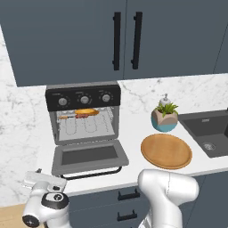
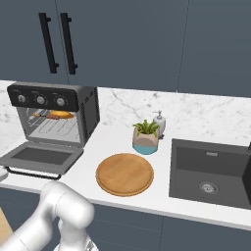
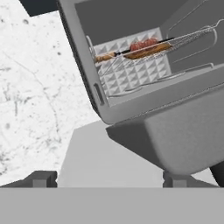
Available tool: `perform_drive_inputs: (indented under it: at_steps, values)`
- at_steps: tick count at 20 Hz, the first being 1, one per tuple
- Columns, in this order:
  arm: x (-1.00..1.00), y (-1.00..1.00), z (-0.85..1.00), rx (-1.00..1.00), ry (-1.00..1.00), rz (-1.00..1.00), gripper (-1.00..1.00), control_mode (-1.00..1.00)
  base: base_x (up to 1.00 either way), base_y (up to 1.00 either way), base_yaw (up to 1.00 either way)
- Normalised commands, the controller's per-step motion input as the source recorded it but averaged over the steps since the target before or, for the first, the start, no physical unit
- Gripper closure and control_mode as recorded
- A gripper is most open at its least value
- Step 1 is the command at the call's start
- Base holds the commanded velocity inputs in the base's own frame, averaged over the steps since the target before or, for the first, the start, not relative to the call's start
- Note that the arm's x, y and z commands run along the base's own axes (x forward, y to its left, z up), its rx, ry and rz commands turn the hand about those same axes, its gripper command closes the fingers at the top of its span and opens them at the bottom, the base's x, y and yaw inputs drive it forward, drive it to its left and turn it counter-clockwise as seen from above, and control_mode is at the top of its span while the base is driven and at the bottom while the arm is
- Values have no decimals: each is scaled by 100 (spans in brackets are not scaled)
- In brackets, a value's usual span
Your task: Pick up the kebab skewer and baguette bread, and place them inside the toaster oven. Close the toaster oven door and start by setting the timer.
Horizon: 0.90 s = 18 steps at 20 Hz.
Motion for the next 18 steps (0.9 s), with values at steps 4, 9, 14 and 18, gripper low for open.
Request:
perform_drive_inputs:
  at_steps: [4,9,14,18]
  values:
    - [3,0,24,1,-10,0,-100,-100,0,0,0]
    - [2,0,26,1,-10,0,-100,-100,0,0,0]
    - [0,0,31,0,-14,0,-100,-100,0,0,0]
    - [0,0,27,0,-15,0,-100,-100,0,0,0]
